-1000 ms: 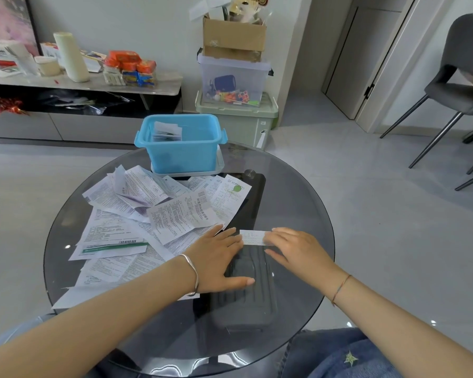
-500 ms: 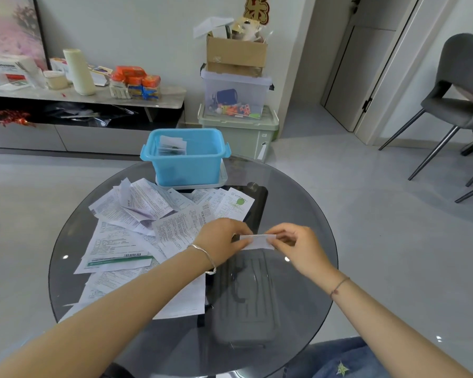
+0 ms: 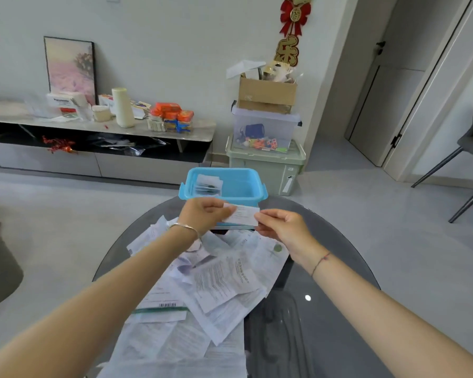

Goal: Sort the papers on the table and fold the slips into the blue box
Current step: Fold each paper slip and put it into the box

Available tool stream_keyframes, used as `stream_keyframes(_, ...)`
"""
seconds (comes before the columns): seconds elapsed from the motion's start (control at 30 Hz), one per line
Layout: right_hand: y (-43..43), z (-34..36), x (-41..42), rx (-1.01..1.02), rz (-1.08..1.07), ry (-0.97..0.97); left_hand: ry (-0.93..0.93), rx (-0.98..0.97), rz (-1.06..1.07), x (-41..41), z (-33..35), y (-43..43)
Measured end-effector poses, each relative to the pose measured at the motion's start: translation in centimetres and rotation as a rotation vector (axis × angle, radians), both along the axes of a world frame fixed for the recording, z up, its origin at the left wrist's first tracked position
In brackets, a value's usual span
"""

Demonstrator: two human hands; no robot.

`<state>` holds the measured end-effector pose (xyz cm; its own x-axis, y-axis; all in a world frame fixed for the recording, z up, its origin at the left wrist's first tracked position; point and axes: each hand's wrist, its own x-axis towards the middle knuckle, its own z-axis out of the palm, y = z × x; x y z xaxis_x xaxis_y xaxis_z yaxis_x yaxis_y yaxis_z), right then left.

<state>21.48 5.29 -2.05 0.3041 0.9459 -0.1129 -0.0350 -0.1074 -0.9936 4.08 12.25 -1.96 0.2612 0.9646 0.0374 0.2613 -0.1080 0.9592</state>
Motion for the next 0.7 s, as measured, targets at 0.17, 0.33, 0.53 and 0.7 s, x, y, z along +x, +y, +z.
stream_keyframes(0.17,7.6,2.2,-1.0,0.016,-0.016,0.020,-0.015,0.145,0.189,-2.2,0.8,5.3)
stream_keyframes(0.33,14.2,2.7,-1.3,-0.100,-0.029,0.070,0.173,0.068,0.230,-3.1,-1.1,8.6)
stream_keyframes(0.53,18.3,0.6,-2.5,-0.329,0.064,-0.075,0.187,0.022,0.192,-2.7,-3.3,9.6)
stream_keyframes(0.7,19.4,0.0,-3.3,-0.371,0.056,-0.241,0.143,0.060,0.189,-2.7,-3.8,9.6)
